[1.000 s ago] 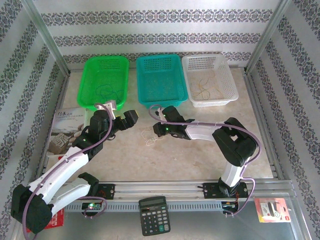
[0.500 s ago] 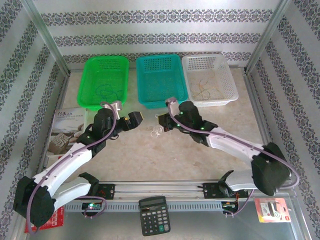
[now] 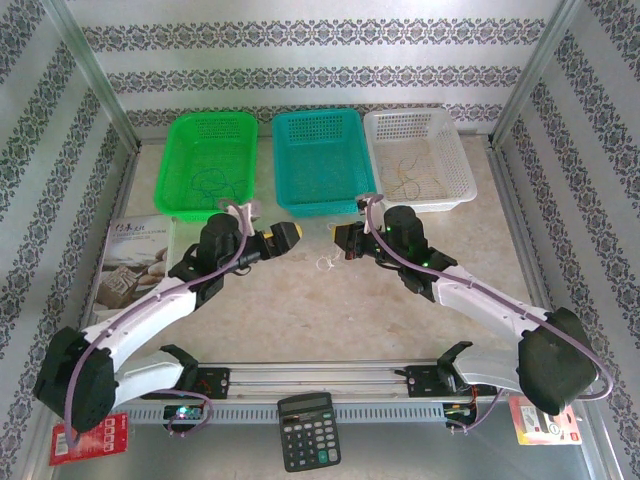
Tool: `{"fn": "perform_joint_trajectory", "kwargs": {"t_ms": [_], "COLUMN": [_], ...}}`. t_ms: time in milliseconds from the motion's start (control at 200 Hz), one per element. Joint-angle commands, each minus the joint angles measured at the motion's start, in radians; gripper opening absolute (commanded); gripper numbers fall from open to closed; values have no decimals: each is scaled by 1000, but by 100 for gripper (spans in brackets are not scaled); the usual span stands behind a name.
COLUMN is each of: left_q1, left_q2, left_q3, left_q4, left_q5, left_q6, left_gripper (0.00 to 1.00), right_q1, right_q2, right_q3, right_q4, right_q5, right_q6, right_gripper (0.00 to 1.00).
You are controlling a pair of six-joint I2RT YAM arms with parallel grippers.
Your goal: Untangle the cables
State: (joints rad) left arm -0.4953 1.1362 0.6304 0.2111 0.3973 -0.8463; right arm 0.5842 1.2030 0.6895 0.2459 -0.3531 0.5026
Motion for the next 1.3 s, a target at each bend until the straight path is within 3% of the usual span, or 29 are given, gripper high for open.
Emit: {"fn": "perform_joint_trajectory", "kwargs": {"t_ms": [0, 430, 829, 914, 1299], "left_q1": [-36, -107, -147, -153, -164], "left_q2": [47, 260, 337, 352, 441], "left_q3": [-22, 3, 10, 7, -28], "left_q4": [105, 236, 316, 333, 457], "left_q5": [18, 38, 37, 37, 63], "left_q6": [-21, -30, -46, -45, -74], "left_gripper": [91, 88, 88, 79, 17], "right_q1": [-6, 10, 48, 52, 0], "right_q2": [-11, 36, 89, 99, 43], "right_q3": [-24, -17, 16, 25, 67], "right_q4": [71, 169, 199, 210, 246], "right_q5": [-42, -110, -111, -118, -181], "right_q6": [29, 107, 123, 132, 189], "right_gripper": [0, 0, 0, 0, 0]}}
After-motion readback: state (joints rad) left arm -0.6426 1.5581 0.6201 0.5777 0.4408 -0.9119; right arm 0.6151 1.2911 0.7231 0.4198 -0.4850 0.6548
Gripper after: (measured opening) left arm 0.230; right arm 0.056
